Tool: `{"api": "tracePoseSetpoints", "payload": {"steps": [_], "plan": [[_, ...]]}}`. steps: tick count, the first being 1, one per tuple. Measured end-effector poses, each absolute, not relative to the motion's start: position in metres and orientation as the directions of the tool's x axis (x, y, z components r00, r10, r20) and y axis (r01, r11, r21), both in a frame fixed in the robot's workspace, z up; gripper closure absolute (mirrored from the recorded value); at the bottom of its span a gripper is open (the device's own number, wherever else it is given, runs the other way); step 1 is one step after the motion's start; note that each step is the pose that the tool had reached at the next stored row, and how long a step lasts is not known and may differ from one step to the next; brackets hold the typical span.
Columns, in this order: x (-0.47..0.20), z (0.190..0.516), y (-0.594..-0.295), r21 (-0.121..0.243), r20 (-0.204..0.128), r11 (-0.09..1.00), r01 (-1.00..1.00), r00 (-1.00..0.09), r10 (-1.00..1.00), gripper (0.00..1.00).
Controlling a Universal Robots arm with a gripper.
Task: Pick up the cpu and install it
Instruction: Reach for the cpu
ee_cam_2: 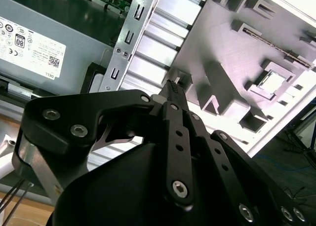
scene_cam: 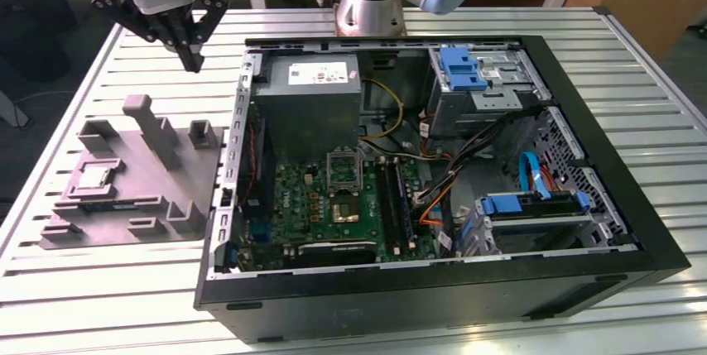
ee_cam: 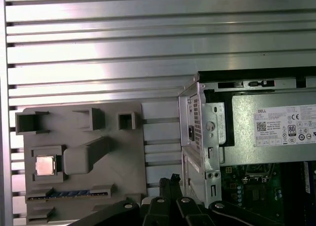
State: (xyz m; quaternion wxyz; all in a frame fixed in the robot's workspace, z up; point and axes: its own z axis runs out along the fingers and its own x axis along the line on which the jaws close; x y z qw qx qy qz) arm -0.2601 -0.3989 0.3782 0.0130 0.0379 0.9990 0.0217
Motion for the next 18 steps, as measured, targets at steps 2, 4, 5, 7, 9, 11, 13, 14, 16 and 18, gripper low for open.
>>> {"api": "tracePoseSetpoints", "payload": {"steps": [2, 4, 5, 7, 9, 11, 13, 14, 16, 18], "plan": [[-0.2606, 0.3782, -0.3989, 0.044, -0.024, 0.996, 0.075, -0.997, 0.076, 0.89], [-0.2607, 0.3781, -0.3989, 0.044, -0.024, 0.996, 0.075, -0.997, 0.076, 0.89], [-0.2609, 0.3780, -0.3989, 0.044, -0.024, 0.996, 0.075, -0.997, 0.076, 0.89], [-0.2612, 0.3779, -0.3989, 0.044, -0.024, 0.996, 0.075, -0.997, 0.076, 0.89], [-0.2616, 0.3778, -0.3989, 0.044, -0.024, 0.996, 0.075, -0.997, 0.076, 0.89], [-0.2618, 0.3777, -0.3989, 0.044, -0.024, 0.996, 0.075, -0.997, 0.076, 0.89], [-0.2621, 0.3776, -0.3989, 0.044, -0.024, 0.996, 0.075, -0.997, 0.076, 0.89], [-0.2624, 0.3776, -0.3989, 0.044, -0.024, 0.996, 0.075, -0.997, 0.076, 0.89], [-0.2629, 0.3775, -0.3989, 0.044, -0.024, 0.996, 0.075, -0.997, 0.076, 0.89], [-0.2634, 0.3774, -0.3989, 0.044, -0.024, 0.996, 0.075, -0.997, 0.076, 0.89]]}}
